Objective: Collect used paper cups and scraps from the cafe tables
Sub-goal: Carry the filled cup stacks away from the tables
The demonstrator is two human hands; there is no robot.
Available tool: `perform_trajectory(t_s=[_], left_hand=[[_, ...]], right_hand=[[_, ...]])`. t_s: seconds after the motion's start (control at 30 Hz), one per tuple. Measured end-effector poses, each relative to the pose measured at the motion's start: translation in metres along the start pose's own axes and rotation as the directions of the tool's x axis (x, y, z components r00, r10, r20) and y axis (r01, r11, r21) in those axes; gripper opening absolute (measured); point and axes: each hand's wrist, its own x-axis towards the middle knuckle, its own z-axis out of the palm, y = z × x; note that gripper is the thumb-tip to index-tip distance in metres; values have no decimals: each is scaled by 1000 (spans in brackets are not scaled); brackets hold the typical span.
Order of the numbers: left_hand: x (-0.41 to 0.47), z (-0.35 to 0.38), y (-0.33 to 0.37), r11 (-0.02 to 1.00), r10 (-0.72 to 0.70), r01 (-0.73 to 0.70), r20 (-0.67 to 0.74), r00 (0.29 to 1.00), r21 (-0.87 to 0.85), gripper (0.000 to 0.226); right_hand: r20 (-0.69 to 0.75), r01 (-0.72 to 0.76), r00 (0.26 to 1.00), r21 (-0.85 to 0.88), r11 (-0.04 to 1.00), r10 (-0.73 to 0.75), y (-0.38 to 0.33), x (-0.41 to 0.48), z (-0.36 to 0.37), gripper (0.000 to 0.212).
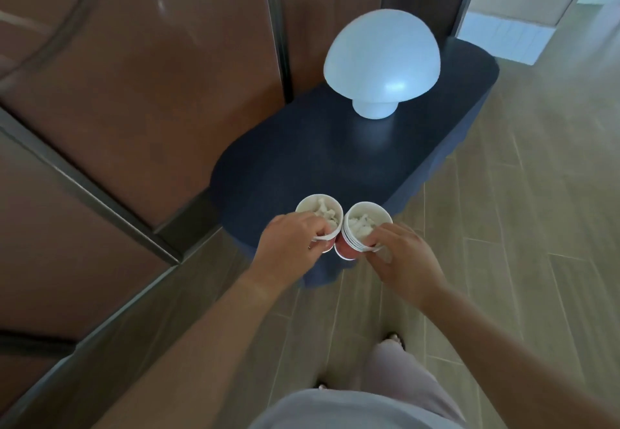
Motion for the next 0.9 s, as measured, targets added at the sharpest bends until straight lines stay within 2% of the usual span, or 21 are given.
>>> perform_trajectory(t_s=[0.17,0.33,0.43,0.53,0.63,0.73,0.9], left_hand=[[74,11,-29,995,-89,88,38,995,36,17],[151,33,-53,971,-237,237,17,971,28,7],[194,49,-62,947,-318,318,-6,948,36,5],[233,70,-74,924,-363,361,-10,932,127,6],[261,94,-89,893,-427,415,36,904,172,13],[287,115,-105,868,-463,436,71,883,237,7],[305,142,-132,833,-522,474,121,844,285,12]], right_hand=[[50,36,998,5,999,-36,35,90,16,20],[191,112,976,-5,994,-109,86,186,25,10],[275,145,951,17,989,-144,118,233,31,7],[345,191,919,34,981,-191,148,274,40,6],[437,228,872,32,973,-219,173,310,53,9],[498,259,831,51,965,-249,189,341,71,9],[550,248,807,15,969,-215,209,371,109,6]])
